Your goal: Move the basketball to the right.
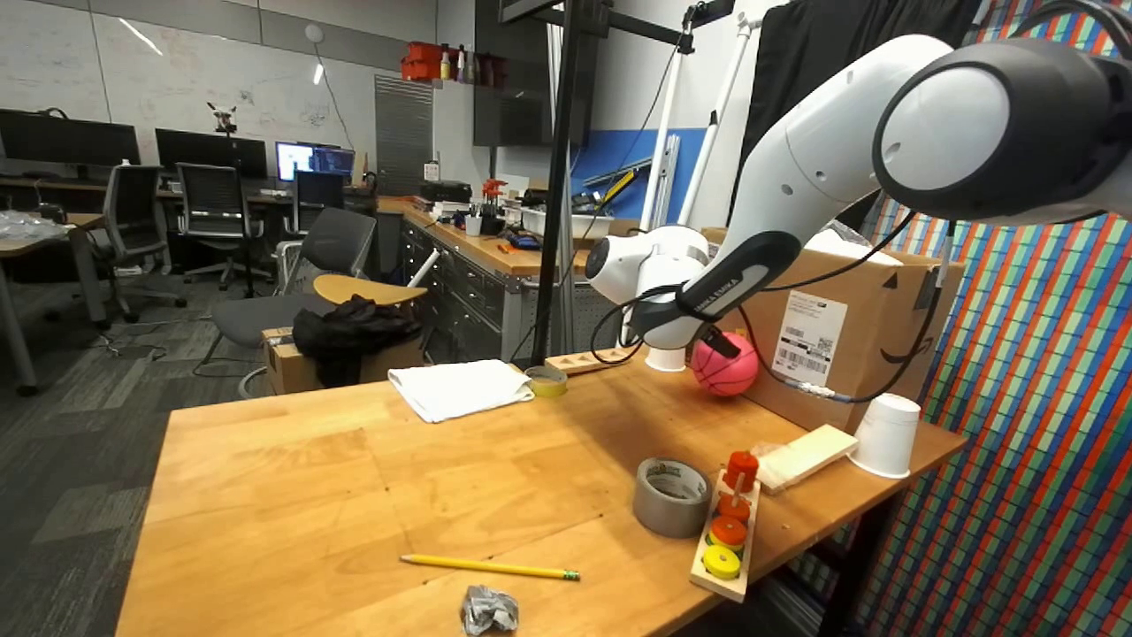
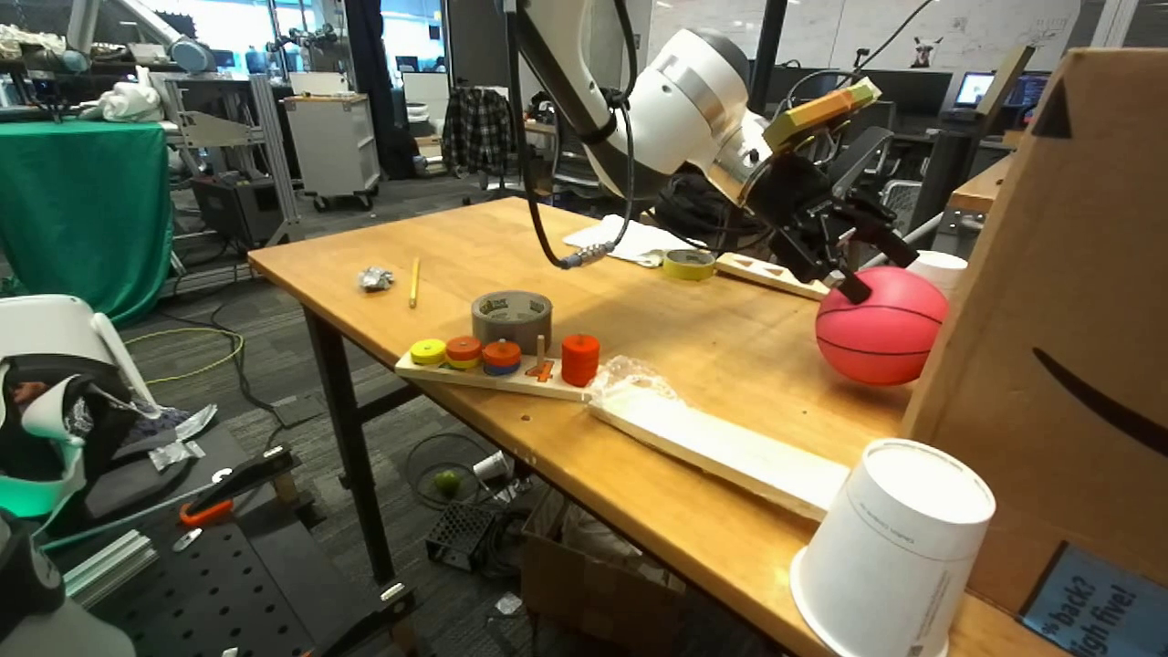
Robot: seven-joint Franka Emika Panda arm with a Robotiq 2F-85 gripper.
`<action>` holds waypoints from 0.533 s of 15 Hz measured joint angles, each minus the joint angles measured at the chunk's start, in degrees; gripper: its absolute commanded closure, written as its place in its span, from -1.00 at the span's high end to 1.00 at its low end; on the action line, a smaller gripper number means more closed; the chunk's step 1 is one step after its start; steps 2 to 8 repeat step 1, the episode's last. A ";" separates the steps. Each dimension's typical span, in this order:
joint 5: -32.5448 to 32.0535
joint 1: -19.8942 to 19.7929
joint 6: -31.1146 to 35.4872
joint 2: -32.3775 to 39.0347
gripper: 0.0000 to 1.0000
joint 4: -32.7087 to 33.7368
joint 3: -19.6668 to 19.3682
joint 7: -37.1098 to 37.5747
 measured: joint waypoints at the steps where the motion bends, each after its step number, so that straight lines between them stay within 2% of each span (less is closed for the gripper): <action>1: 0.00 0.00 -0.02 0.03 1.00 0.01 0.00 0.00; 8: 0.00 0.00 -0.02 0.03 1.00 0.01 0.00 0.00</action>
